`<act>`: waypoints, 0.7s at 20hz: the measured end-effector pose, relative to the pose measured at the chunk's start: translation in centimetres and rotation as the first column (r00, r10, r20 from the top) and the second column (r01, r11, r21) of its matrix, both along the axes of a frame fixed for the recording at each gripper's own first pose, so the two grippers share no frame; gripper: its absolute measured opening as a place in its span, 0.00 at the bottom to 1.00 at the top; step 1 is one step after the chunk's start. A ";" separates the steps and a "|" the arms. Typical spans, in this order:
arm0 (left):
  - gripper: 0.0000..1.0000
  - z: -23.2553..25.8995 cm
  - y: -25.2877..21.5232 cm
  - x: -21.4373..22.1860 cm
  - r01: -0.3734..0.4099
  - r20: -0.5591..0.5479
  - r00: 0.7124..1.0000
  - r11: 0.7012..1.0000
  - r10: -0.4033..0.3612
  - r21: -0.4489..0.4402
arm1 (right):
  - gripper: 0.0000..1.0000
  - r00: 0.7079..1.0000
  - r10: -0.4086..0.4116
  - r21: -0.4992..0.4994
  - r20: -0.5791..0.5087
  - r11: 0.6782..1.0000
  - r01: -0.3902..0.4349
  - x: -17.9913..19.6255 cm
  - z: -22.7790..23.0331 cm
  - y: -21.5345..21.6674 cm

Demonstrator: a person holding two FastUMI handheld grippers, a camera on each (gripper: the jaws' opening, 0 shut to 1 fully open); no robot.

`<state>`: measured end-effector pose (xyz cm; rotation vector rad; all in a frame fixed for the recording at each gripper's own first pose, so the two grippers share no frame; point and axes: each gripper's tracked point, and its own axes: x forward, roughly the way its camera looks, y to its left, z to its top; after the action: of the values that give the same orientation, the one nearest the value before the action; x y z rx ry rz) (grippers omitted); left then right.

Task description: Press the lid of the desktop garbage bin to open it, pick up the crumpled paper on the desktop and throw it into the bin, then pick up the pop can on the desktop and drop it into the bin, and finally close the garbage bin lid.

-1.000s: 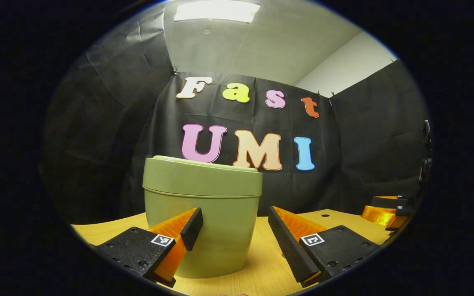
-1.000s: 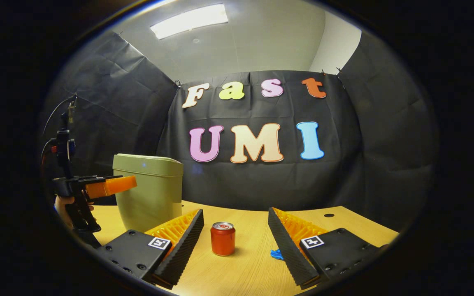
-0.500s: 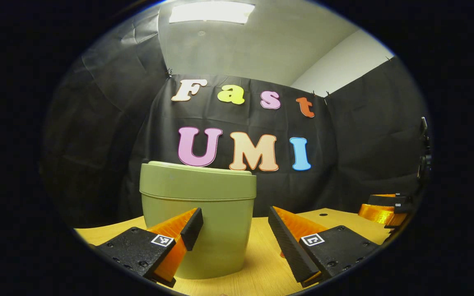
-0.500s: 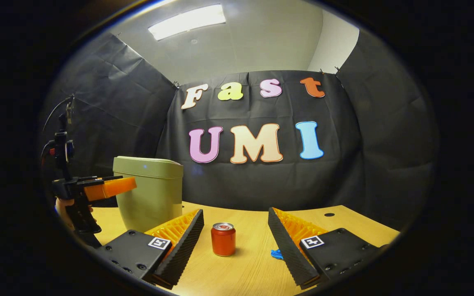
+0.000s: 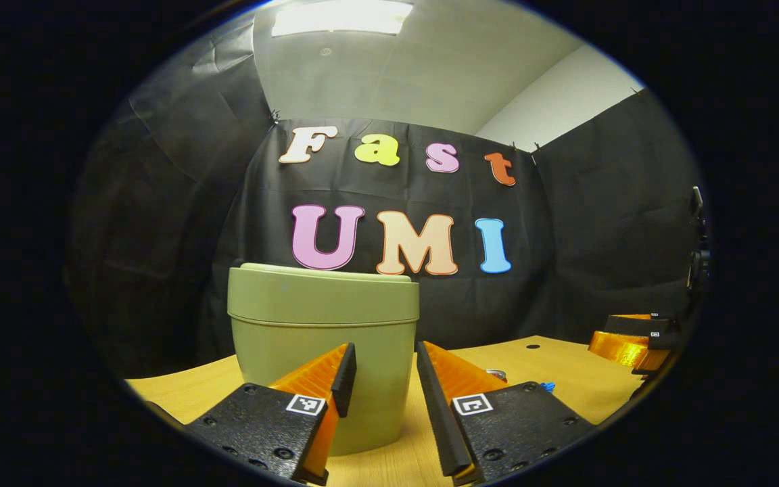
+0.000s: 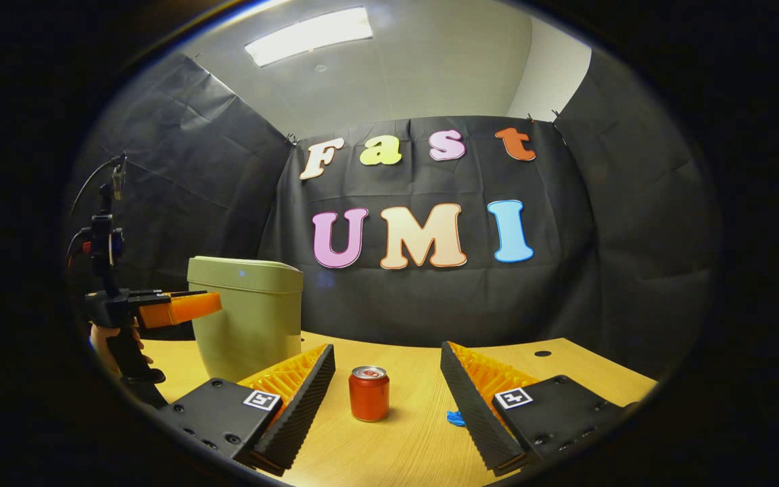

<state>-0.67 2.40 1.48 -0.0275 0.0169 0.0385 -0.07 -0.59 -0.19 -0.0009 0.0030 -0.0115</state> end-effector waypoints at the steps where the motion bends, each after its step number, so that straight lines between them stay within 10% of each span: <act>1: 0.49 0.1 -0.2 0.0 0.006 0.000 1.000 1.000 -0.006 0.002 | 0.99 1.000 0.003 0.000 -0.004 1.000 -0.003 0.0 0.0 0.1; 10: 0.00 1.3 -0.5 -0.3 0.027 0.007 1.000 0.999 -0.027 0.030 | 0.99 1.000 0.007 0.005 0.006 1.000 -0.007 -0.2 0.3 -0.1; 14: 0.00 3.2 0.0 0.1 0.022 0.022 1.000 0.999 -0.023 0.034 | 0.99 1.000 0.005 0.009 0.006 1.000 -0.005 -0.4 0.5 -0.3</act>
<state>-0.53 2.37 4.66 0.0060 -0.0057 0.0163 -0.46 -0.92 0.30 0.0086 -0.0028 -0.0064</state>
